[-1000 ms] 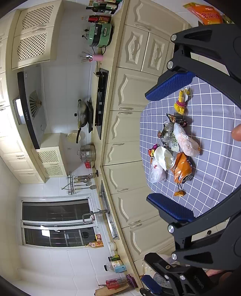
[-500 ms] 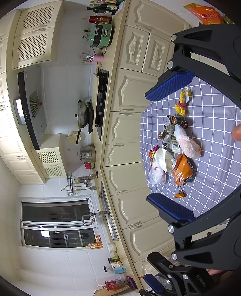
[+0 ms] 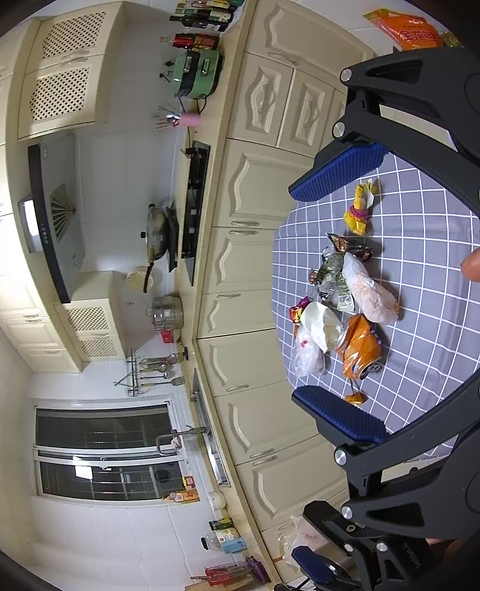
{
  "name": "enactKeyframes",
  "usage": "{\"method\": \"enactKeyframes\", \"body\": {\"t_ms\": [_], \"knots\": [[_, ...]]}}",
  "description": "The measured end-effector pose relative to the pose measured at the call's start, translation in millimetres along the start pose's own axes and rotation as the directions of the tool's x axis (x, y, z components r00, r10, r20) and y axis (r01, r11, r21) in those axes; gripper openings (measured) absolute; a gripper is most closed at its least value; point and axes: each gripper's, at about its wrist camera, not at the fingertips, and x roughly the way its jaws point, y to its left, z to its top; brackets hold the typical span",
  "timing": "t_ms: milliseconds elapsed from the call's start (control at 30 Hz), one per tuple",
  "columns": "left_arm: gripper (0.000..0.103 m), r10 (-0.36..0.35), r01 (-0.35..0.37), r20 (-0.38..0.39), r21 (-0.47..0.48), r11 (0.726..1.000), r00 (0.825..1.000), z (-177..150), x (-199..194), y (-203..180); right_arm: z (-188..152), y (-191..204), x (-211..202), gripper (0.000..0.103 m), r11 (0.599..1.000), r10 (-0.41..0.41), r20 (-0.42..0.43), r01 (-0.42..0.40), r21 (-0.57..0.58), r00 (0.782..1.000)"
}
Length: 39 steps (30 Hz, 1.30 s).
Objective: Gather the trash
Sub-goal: 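Move both tools toward the trash on the checked tablecloth, then grasp the orange can with the left tool while the right tool grasps the white plastic bag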
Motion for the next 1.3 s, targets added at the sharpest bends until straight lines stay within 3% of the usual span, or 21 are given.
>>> {"method": "enactKeyframes", "body": {"t_ms": [300, 533, 700, 867, 1067, 1200, 1233, 1300], "knots": [[0.099, -0.004, 0.004, -0.052, -0.002, 1.0, 0.999, -19.7, 27.5, -4.9, -12.5, -5.6, 24.4, 0.098, 1.0, -0.019, -0.046, 0.019, -0.002, 0.999], [0.099, -0.019, 0.016, -0.16, -0.016, 1.0, 0.987, -47.7, 72.9, -9.1, -46.8, -34.8, 75.7, 0.098, 0.997, -0.052, -0.191, 0.062, 0.045, 0.98], [0.099, -0.029, 0.024, -0.261, -0.021, 0.999, 0.965, -70.8, 116.5, -15.6, -79.7, -54.4, 113.8, 0.098, 0.993, -0.046, -0.302, 0.076, 0.087, 0.952], [0.099, -0.022, 0.022, -0.356, -0.003, 1.0, 0.934, -97.0, 167.5, -24.6, -98.7, -60.4, 137.6, 0.098, 0.992, -0.03, -0.36, 0.072, 0.103, 0.932], [0.099, -0.019, 0.019, -0.426, -0.006, 1.0, 0.904, -112.8, 213.4, -28.7, -107.9, -61.5, 149.7, 0.098, 0.991, 0.002, -0.382, 0.049, 0.126, 0.924], [0.098, -0.065, 0.058, -0.478, -0.029, 0.998, 0.876, -122.2, 234.0, -31.1, -105.6, -61.4, 154.6, 0.098, 0.989, 0.032, -0.382, 0.026, 0.147, 0.924], [0.097, -0.091, 0.078, -0.489, -0.047, 0.996, 0.867, -125.2, 239.6, -31.6, -104.8, -61.8, 156.9, 0.098, 0.987, 0.042, -0.382, 0.02, 0.157, 0.923], [0.064, -0.144, 0.114, -0.512, -0.089, 0.989, 0.847, -131.0, 249.0, -31.6, -104.6, -61.7, 162.4, 0.098, 0.983, 0.069, -0.388, 0.004, 0.184, 0.919]]}}
